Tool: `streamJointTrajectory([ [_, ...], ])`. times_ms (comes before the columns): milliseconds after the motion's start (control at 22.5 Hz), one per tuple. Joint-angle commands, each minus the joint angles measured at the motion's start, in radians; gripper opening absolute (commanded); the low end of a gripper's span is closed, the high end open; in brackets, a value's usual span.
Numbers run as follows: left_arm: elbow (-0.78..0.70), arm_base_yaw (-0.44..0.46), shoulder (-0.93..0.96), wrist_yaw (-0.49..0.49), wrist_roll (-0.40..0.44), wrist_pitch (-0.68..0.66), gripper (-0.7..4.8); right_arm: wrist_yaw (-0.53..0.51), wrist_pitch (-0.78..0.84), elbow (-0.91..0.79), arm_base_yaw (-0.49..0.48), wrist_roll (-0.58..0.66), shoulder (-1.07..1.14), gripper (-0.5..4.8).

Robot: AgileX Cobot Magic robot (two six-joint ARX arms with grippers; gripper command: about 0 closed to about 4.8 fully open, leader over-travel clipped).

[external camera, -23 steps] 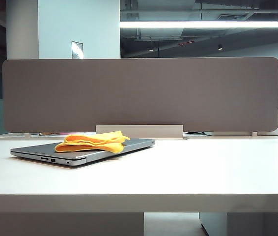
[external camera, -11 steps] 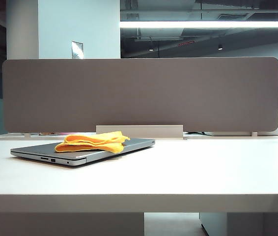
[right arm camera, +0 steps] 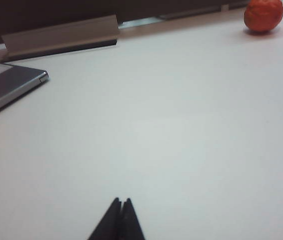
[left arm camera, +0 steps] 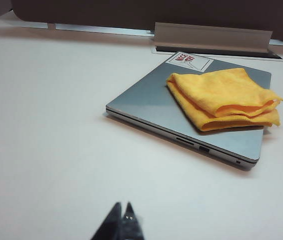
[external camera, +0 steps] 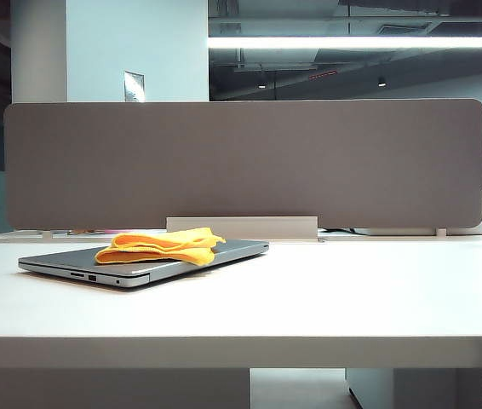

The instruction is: Pick up the yellow rag and put it over the laptop.

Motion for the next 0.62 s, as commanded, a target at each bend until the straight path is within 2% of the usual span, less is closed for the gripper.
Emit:
streamJointTrajectory([
  [44,0.003,0.003,0.001,0.004,0.000,0.010,-0.06,0.000,0.019,-0.023,0.000,0.000,0.002,-0.01],
  [266,0.003,0.003,0.001,0.004,0.000,0.010,-0.06,0.000,0.005,-0.025,0.000,0.000,0.002,-0.01],
  [488,0.003,0.003,0.001,0.004,0.000,0.010,-0.06,-0.011,-0.124,-0.025,0.001,0.003,0.002,-0.01],
  [622,0.003,0.003,0.001,0.004,0.000,0.010,-0.06,-0.012,-0.134,-0.025,0.001,0.003,0.002,-0.01],
])
